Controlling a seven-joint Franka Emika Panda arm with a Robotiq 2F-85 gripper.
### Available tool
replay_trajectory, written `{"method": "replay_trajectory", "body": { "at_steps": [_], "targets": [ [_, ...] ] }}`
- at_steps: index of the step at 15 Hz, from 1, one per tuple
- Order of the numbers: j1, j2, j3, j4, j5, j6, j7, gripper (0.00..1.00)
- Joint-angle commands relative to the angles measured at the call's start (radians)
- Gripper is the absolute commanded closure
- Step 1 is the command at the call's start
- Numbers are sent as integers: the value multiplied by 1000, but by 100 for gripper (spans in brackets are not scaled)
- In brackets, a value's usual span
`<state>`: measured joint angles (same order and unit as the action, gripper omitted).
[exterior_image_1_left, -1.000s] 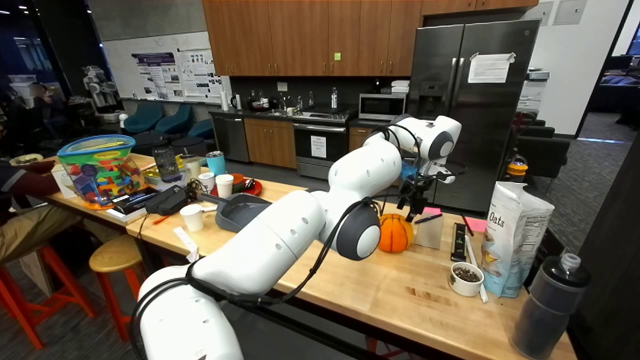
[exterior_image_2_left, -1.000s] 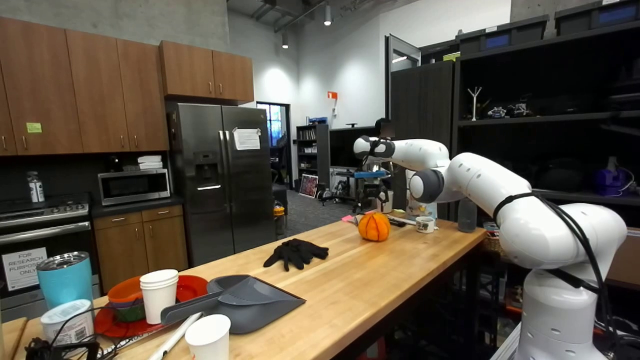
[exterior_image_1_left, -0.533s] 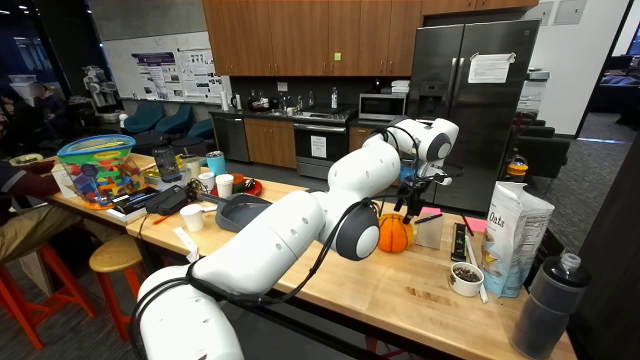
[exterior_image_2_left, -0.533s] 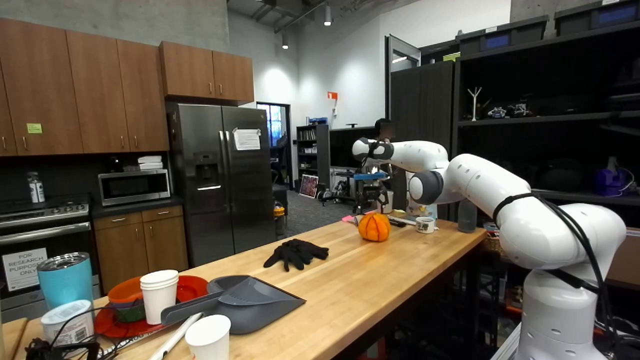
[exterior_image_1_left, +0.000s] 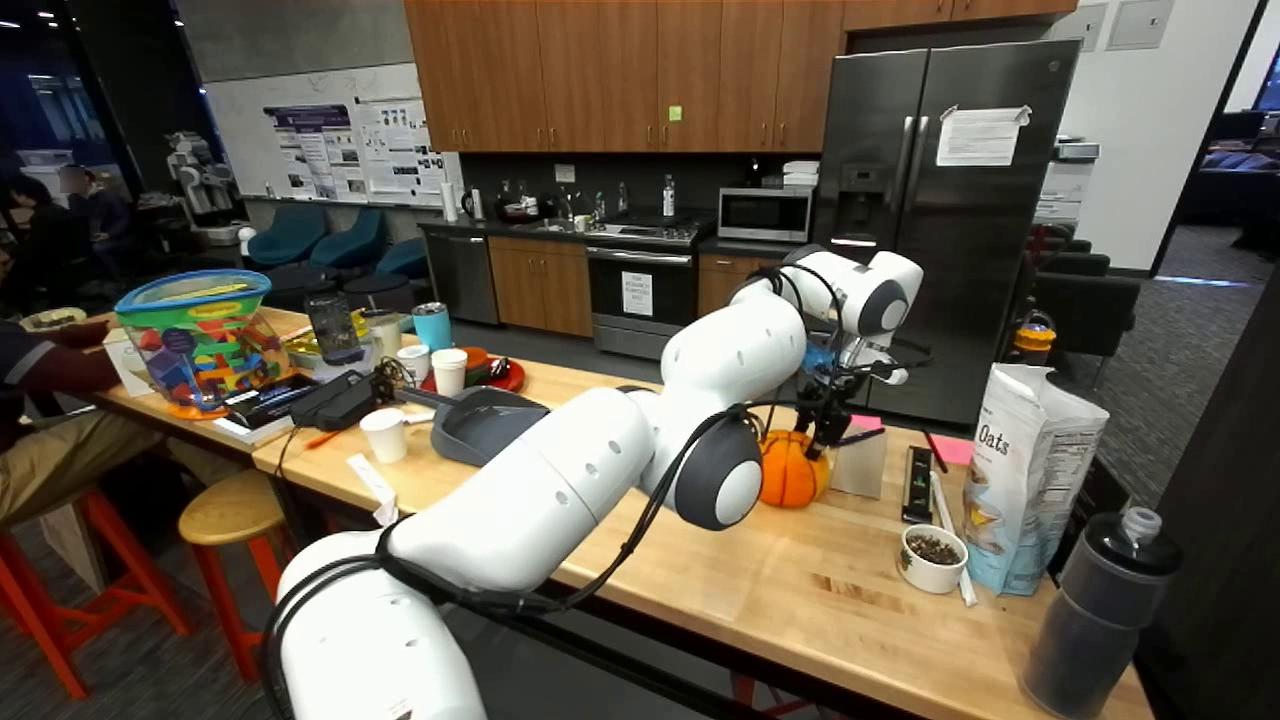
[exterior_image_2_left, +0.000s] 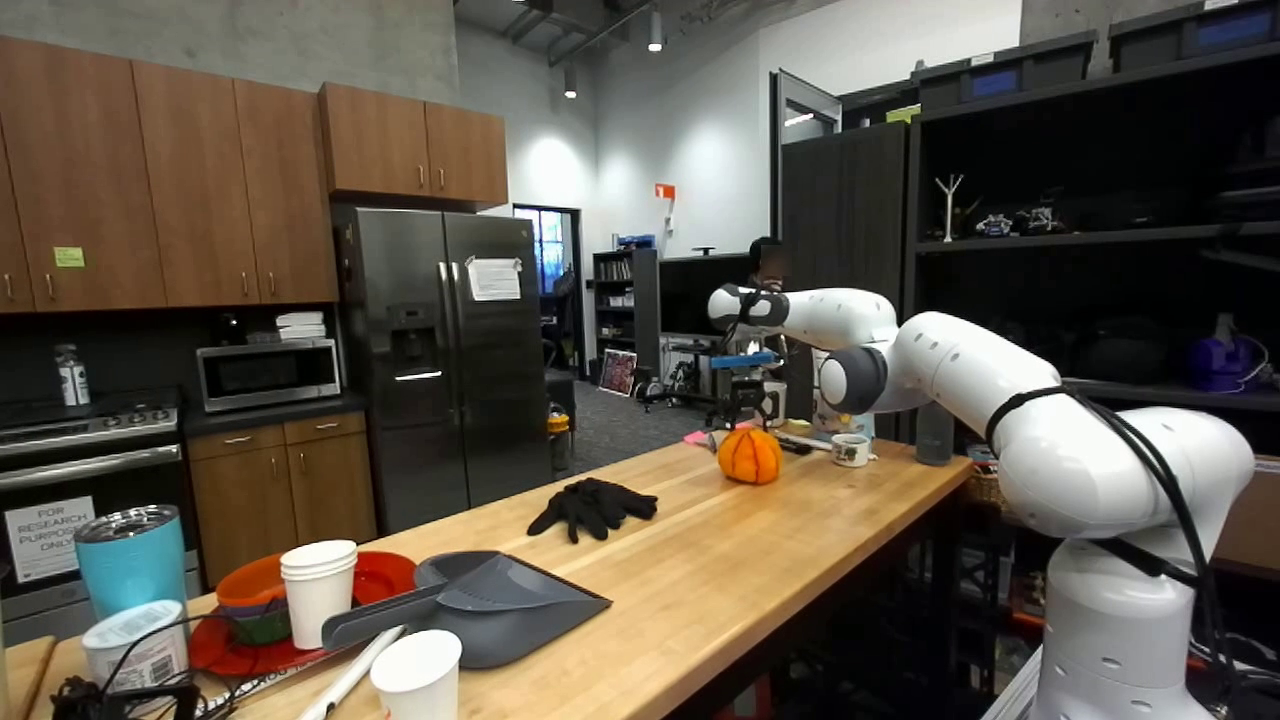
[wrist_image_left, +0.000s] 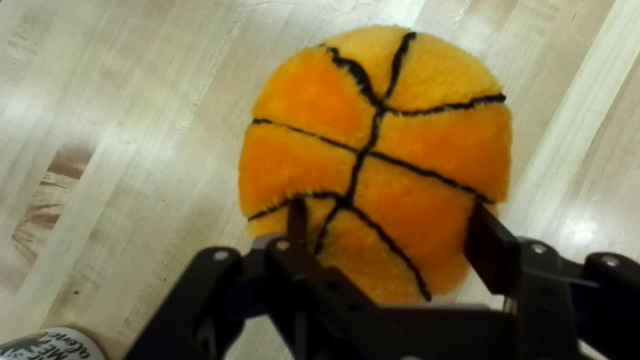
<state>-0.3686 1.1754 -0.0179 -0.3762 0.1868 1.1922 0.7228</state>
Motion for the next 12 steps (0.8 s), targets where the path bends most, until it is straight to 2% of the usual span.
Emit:
{"method": "replay_trajectory", "body": {
  "at_steps": [1,7,9,12],
  "targets": [
    [-19,9,6,22,13,-24,28,56],
    [-42,-27,18,-8,35,-5,39,95],
    [-53,-47,25,-20,53,13,46,100],
    [-69,-73,40,-11,78,45,46,98]
  ]
}}
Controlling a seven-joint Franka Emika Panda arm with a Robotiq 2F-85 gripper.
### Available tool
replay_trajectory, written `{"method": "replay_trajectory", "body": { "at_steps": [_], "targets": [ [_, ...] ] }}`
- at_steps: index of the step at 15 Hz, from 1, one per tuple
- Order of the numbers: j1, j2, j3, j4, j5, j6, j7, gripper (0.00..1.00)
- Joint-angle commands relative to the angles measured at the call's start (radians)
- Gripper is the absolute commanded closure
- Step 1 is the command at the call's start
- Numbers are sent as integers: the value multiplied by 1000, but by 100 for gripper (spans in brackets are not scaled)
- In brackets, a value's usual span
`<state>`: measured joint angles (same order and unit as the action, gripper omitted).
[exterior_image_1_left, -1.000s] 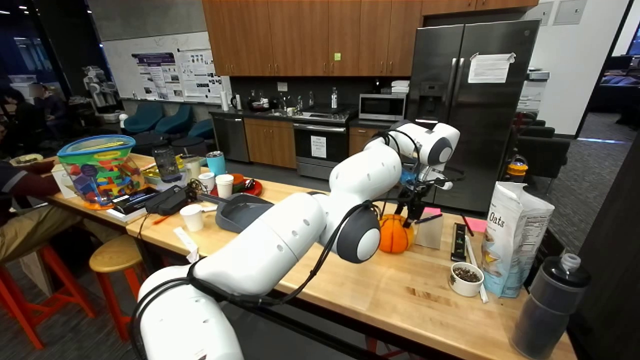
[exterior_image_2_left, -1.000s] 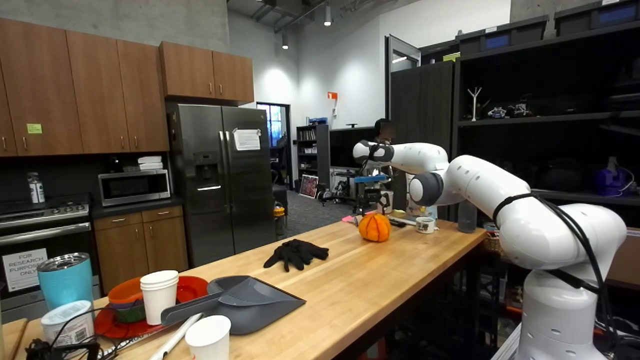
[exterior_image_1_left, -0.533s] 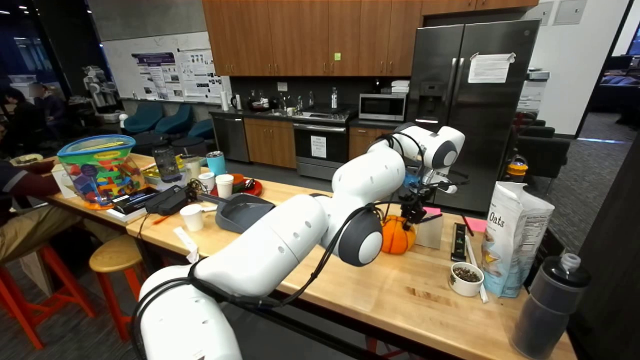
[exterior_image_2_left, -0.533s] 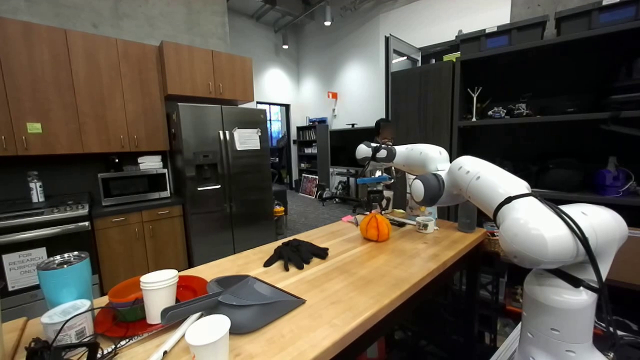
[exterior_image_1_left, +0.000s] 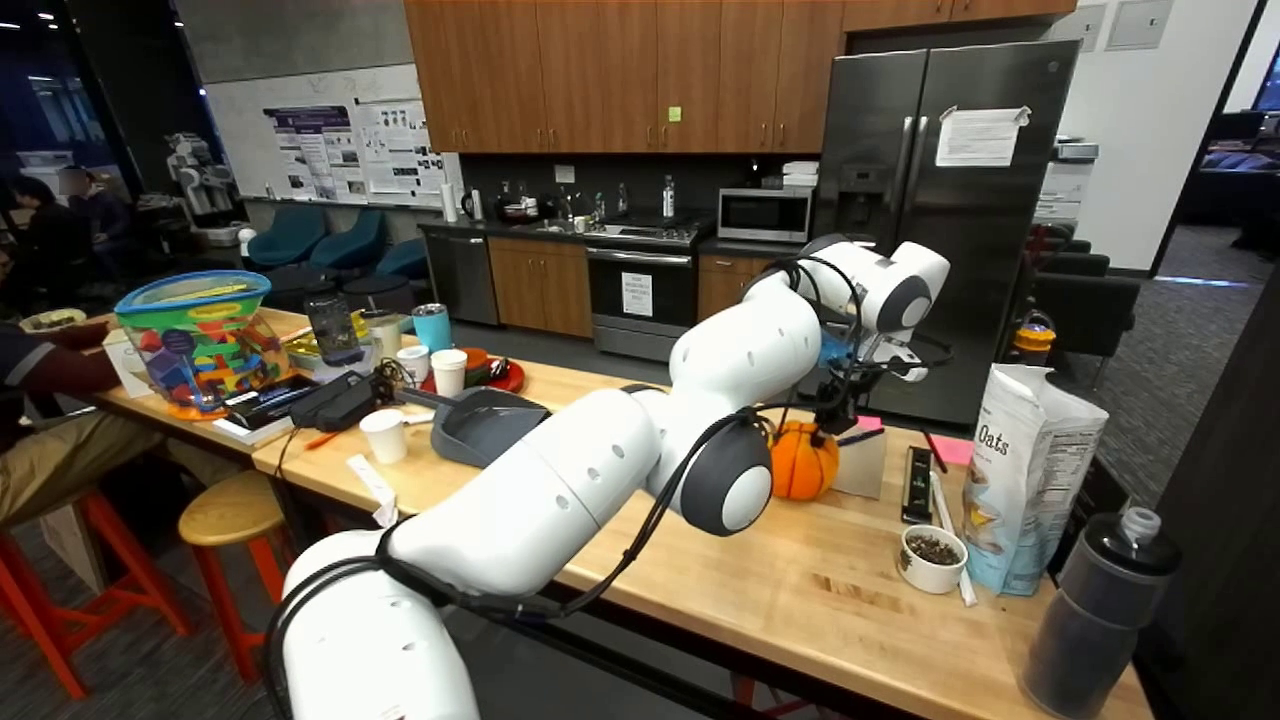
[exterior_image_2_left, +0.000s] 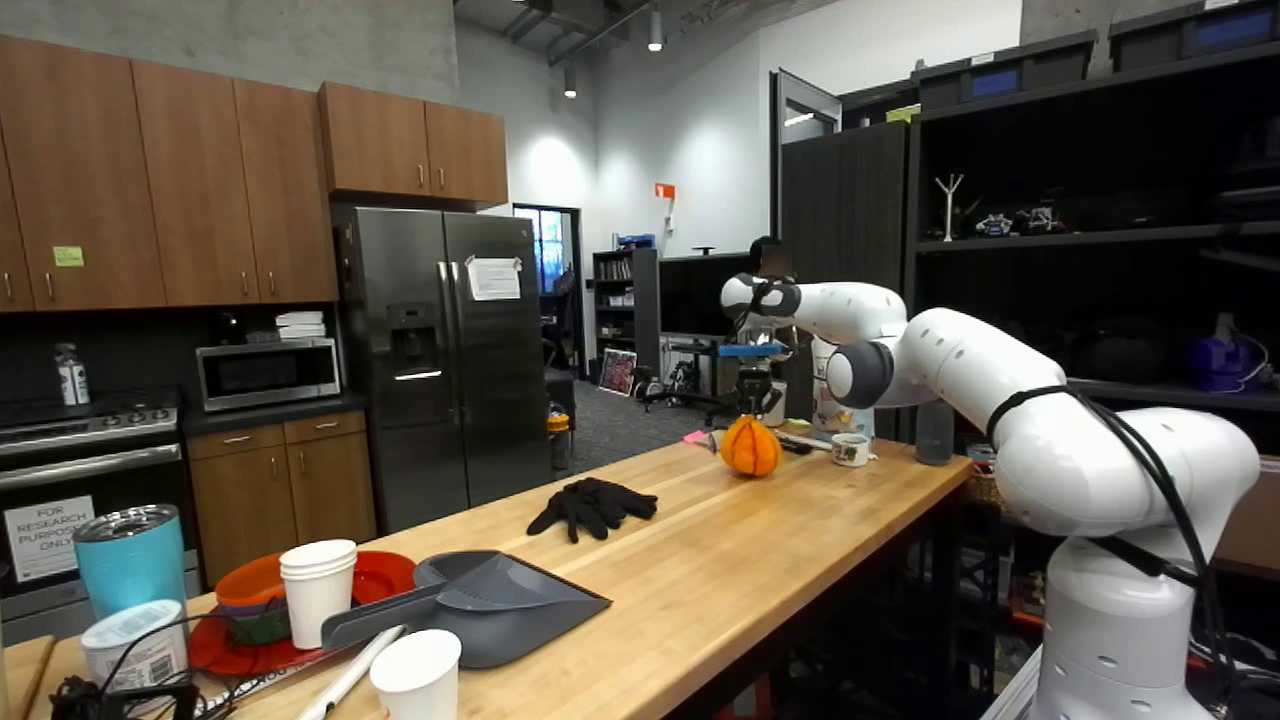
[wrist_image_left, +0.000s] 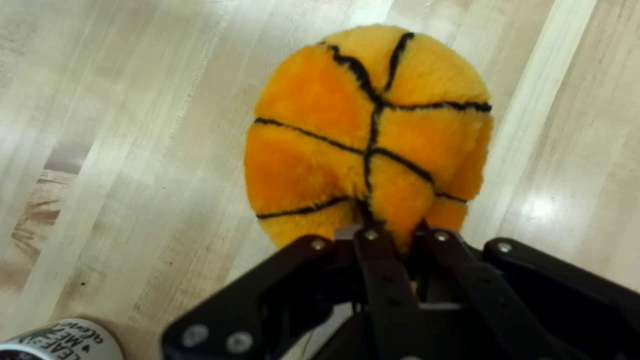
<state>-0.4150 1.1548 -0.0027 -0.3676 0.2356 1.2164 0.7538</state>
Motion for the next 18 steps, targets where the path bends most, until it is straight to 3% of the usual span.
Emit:
{"method": "replay_trajectory", "body": {
  "at_steps": [1,5,10,18],
  "targets": [
    [-27,-64,29,-18,34,33,13,98],
    [-32,-108,43,-12,45,92,4,97],
    [5,-180,38,-8,13,98,-102,97],
    [140,-301,12,-20,-52,70,-148,97]
  ]
}}
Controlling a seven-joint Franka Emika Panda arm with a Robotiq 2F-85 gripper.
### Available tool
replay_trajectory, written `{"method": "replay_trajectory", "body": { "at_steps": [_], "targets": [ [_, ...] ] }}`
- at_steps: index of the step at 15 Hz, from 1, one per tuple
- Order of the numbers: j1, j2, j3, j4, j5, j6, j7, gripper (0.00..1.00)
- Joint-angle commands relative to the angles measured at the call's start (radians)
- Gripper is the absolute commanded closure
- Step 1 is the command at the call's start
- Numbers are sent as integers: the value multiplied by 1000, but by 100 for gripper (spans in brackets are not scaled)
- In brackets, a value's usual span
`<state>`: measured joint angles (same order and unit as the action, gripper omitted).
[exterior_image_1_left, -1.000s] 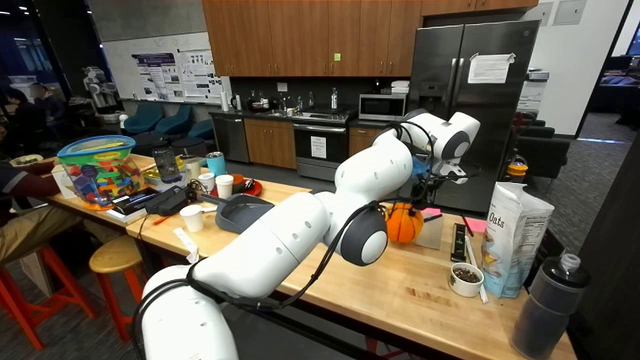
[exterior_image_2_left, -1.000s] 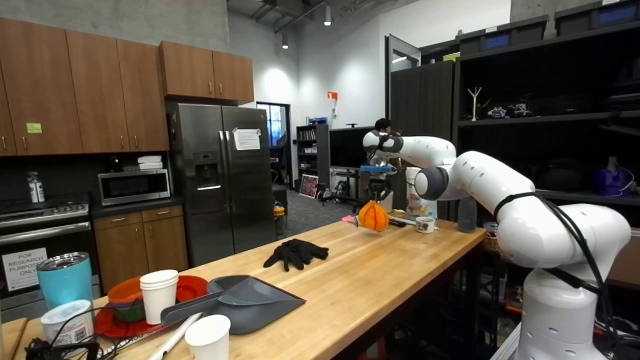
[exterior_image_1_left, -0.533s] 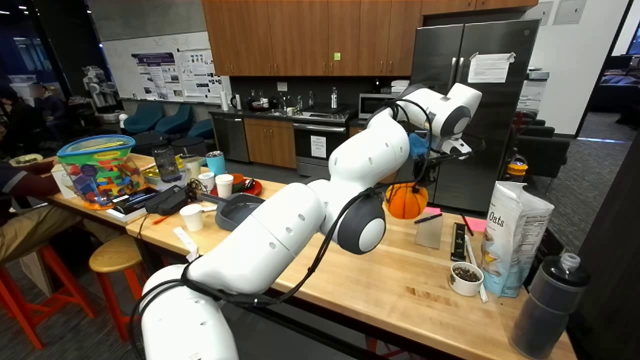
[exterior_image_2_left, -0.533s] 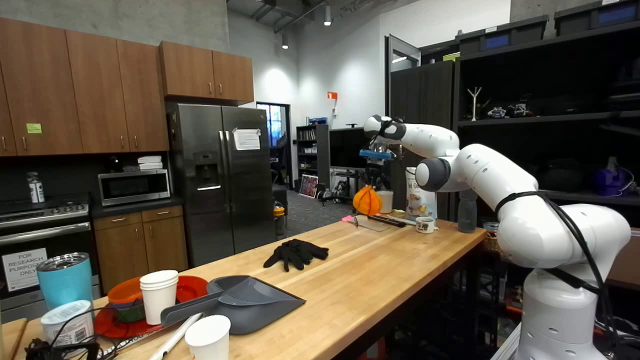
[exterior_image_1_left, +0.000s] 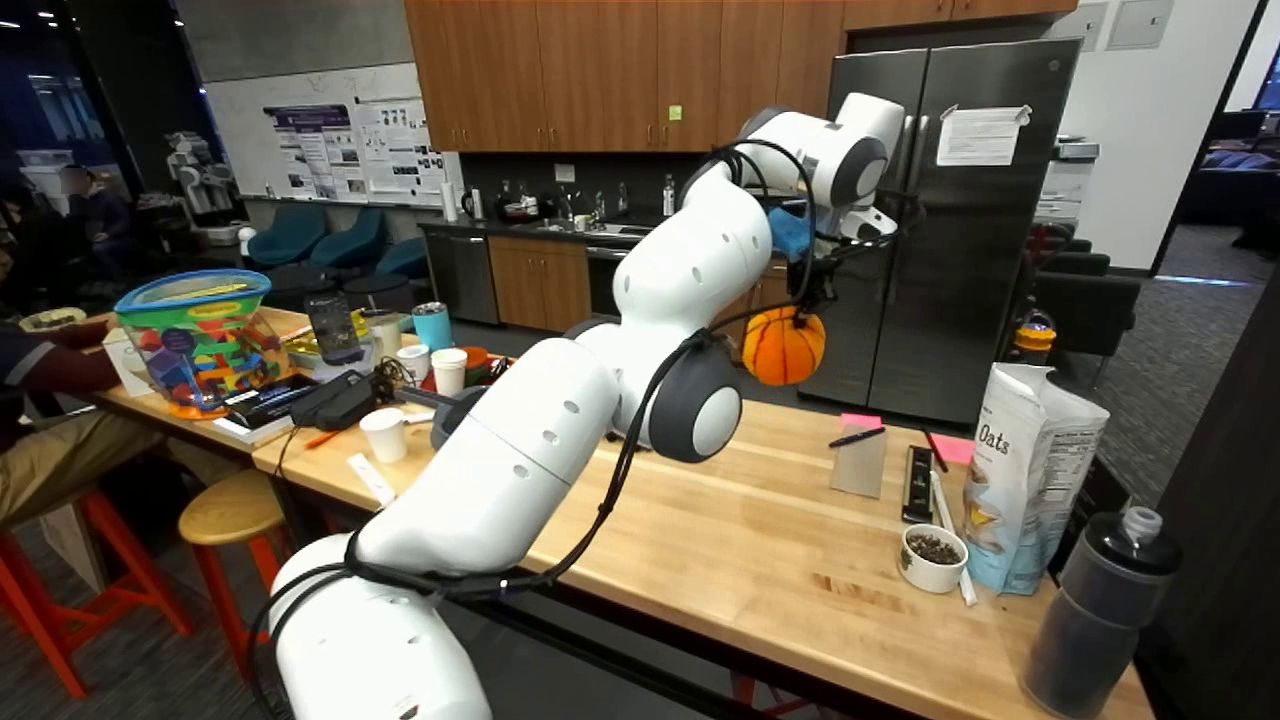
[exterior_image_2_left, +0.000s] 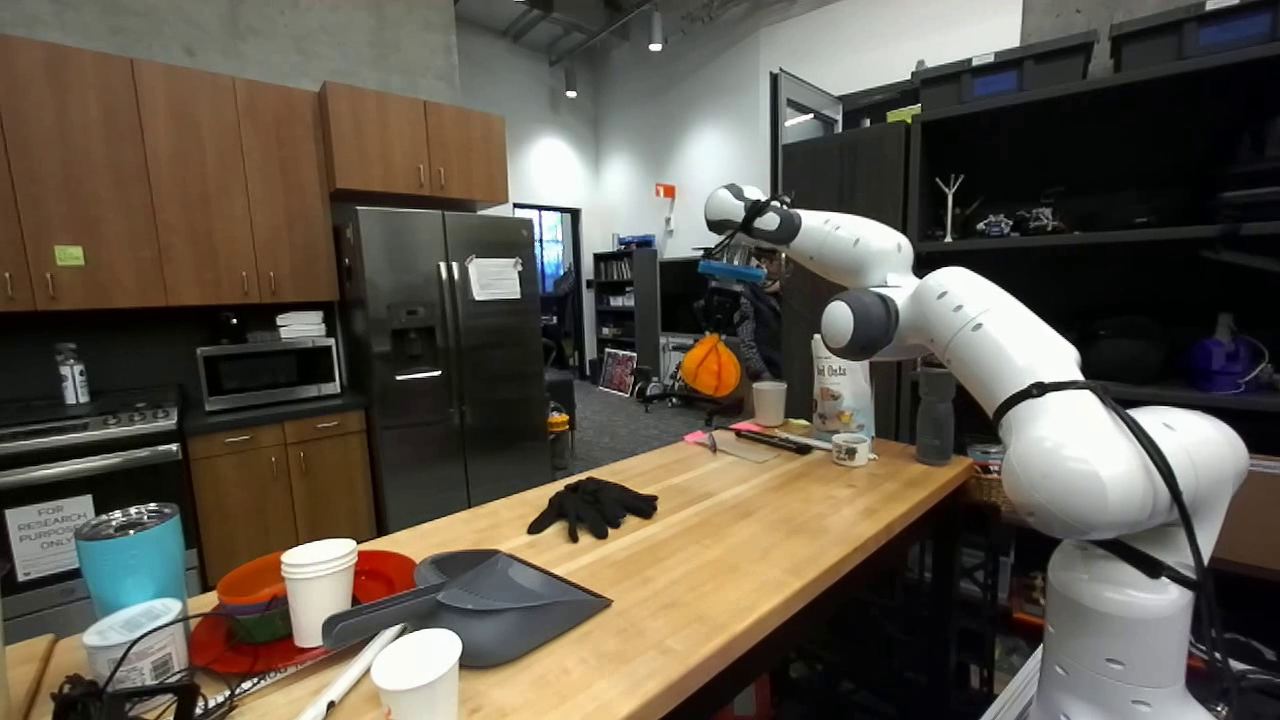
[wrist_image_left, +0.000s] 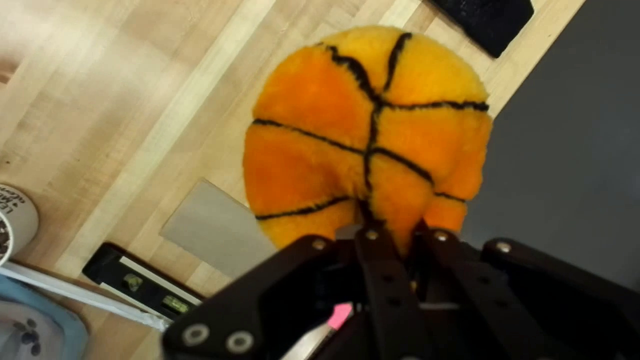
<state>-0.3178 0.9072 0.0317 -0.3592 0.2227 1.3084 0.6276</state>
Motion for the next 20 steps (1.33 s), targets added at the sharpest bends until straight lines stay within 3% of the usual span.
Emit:
{"method": "replay_trajectory", "body": {
  "at_steps": [1,13,20],
  "targets": [
    [62,-64,-28,-31,-55,-32,-22,97],
    [235,-124,-100,-28,-232,-149,-153,97],
    [371,-141,-141,-18,-354,-178,-243,97]
  ]
}}
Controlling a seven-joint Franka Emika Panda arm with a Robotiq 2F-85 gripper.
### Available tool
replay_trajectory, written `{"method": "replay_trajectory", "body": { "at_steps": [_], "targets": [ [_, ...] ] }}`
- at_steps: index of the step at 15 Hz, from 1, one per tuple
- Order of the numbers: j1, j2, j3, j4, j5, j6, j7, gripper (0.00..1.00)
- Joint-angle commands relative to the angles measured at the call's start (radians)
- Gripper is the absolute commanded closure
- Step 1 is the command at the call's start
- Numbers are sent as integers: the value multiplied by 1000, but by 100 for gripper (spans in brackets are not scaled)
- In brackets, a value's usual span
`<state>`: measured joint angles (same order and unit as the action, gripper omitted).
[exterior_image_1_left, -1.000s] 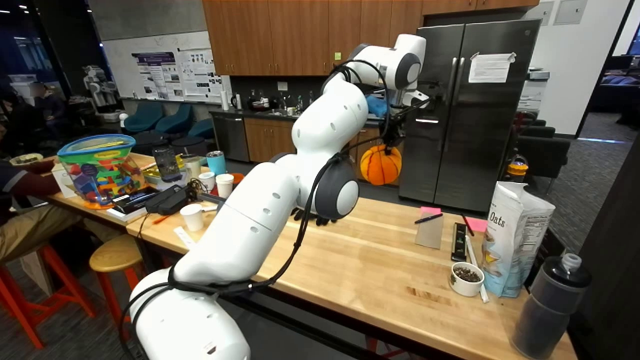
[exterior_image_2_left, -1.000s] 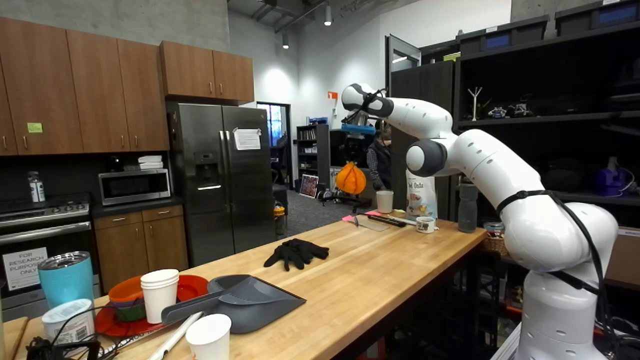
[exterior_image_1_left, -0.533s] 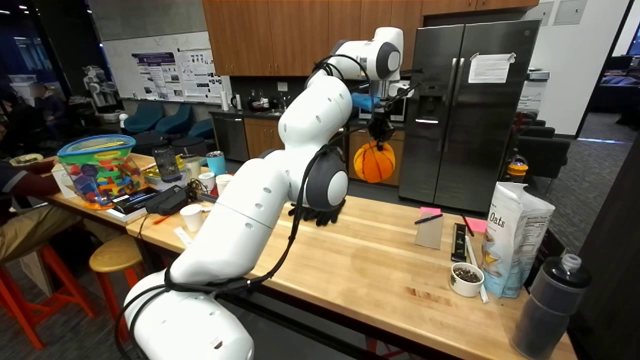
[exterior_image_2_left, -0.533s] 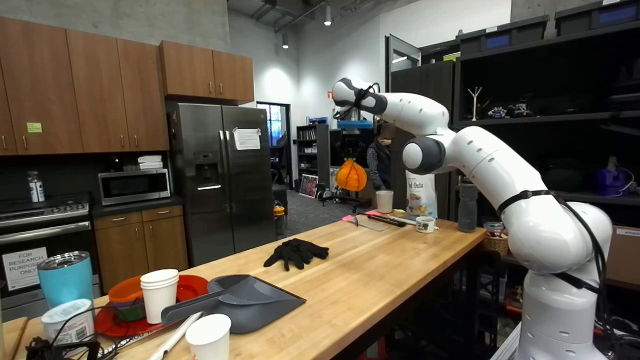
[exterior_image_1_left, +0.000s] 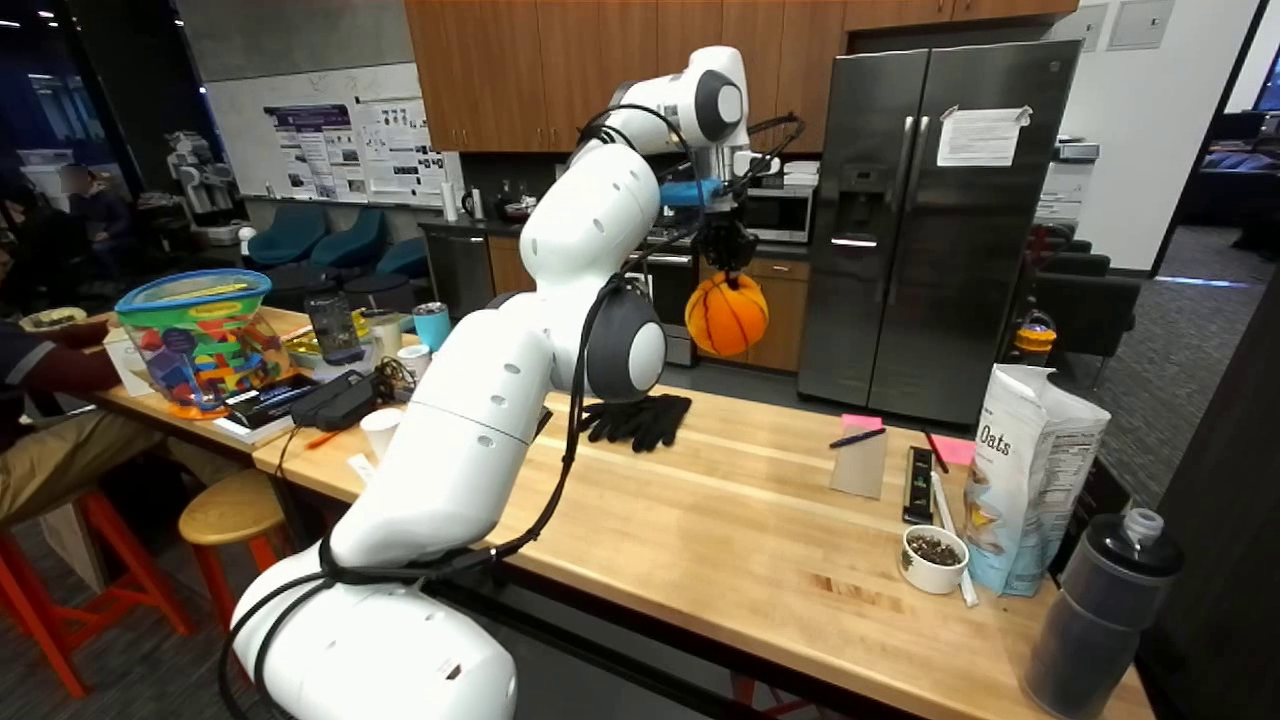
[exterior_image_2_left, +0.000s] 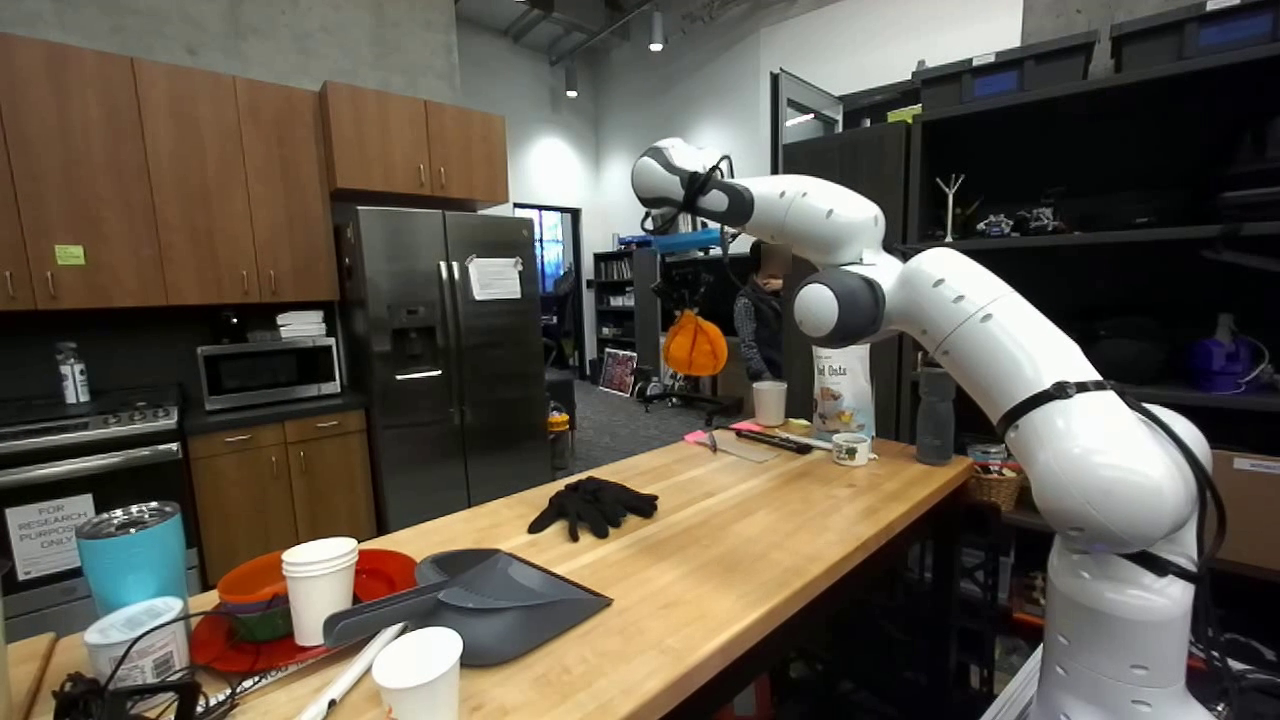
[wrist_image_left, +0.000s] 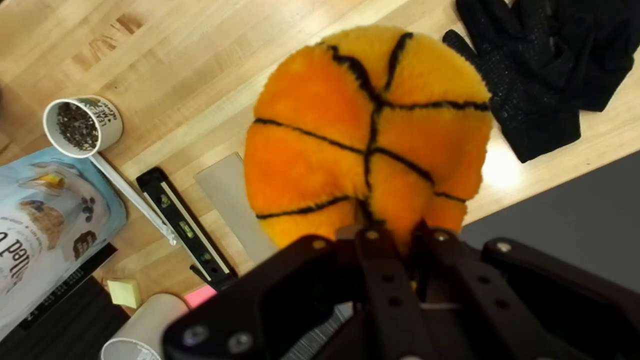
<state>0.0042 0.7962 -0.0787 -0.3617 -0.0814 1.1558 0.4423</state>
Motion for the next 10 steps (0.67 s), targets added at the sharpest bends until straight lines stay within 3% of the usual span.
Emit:
{"method": "replay_trajectory", "body": {
  "at_steps": [1,10],
  "targets": [
    [68,-33,-37,-16,-69,-32,-71,97],
    [134,-79,-80,-13,-158,-204,-75,97]
  ]
}}
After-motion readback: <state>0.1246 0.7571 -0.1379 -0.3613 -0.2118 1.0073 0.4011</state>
